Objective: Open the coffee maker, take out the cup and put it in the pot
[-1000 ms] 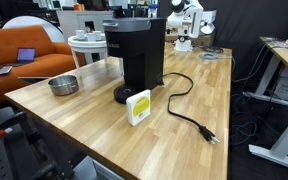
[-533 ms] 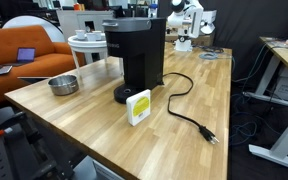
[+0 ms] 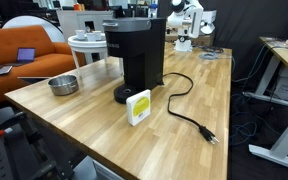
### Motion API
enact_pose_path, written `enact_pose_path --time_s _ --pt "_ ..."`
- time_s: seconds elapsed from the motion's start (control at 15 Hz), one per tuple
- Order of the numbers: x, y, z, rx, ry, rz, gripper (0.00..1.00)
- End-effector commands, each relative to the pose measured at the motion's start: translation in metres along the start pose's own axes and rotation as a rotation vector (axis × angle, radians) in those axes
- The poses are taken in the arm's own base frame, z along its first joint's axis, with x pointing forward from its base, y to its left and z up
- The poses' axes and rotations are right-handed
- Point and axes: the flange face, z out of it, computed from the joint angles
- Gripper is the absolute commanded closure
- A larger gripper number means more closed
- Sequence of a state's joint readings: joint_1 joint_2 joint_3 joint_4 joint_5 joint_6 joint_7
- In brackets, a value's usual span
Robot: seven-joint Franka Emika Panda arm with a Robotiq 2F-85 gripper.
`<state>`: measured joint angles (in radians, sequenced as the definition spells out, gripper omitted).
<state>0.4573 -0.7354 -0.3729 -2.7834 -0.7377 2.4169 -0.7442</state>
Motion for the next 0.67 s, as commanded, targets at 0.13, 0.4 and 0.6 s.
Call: enact_pose_path --time_s 0.13,0.4,0.6 --pt "0.001 0.0 0.006 0.005 0.013 -0.007 0.94" --pt "0.009 -0.005 0.018 0.033 0.012 -0.035 1.0" --pt "0.015 -0.01 0.026 0.057 0.014 -0.06 1.0"
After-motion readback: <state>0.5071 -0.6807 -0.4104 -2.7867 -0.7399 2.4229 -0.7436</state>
